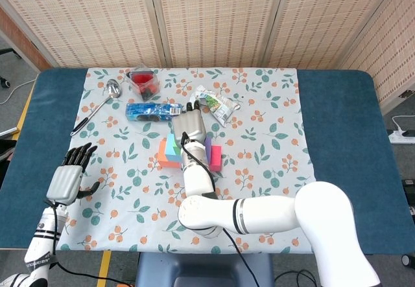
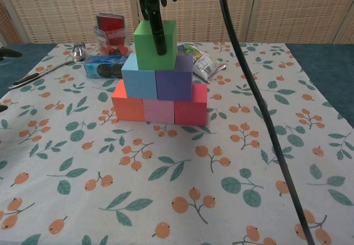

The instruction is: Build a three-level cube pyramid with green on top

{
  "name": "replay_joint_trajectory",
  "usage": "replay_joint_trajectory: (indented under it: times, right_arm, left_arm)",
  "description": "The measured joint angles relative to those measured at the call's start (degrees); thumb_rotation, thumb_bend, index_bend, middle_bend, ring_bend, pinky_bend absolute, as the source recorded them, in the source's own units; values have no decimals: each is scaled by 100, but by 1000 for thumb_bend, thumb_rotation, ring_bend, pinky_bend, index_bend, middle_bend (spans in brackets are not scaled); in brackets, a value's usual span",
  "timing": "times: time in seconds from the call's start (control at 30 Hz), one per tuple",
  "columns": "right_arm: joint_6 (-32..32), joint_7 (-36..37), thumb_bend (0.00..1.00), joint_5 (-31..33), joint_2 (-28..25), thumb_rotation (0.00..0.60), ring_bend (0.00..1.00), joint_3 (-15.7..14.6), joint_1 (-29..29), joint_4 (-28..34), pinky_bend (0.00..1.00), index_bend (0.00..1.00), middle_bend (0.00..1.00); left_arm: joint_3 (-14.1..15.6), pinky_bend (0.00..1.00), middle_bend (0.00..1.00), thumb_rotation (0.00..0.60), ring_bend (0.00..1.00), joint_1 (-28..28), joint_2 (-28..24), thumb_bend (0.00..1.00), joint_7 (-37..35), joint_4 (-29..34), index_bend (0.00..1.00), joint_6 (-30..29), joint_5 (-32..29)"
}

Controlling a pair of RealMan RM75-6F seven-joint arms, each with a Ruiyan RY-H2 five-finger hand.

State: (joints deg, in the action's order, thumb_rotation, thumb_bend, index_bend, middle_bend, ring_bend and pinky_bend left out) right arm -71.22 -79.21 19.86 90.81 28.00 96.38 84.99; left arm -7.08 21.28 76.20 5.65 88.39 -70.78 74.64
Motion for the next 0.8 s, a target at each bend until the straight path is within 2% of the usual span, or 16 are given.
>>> replay_joint_trajectory:
  times: [0.17,0.33,0.4,0.67,0.8]
  right_arm:
    - [-32,-64,0,-48,25,600,0,98,-63,6,0,367,234]
    - [-54,-133,0,-60,44,600,0,191,-128,35,0,90,224]
    - [-63,-156,0,-69,49,600,0,216,-149,50,0,20,211]
    - [-80,-173,0,-166,34,600,0,326,-234,157,0,0,177]
    - [-74,-137,0,-175,-115,600,0,427,-325,398,0,0,160]
  left_arm:
    - [-3,45,0,600,0,-2,5,312,-18,-21,0,5,4]
    - [-8,45,0,600,0,-2,9,311,-23,-22,0,1,13]
    - [-11,44,0,600,0,-4,11,310,-22,-21,0,-8,16]
    - [-23,44,0,600,0,0,4,311,-12,-7,0,-9,18]
    - [-23,44,0,600,0,-2,-26,311,-5,19,0,-14,29]
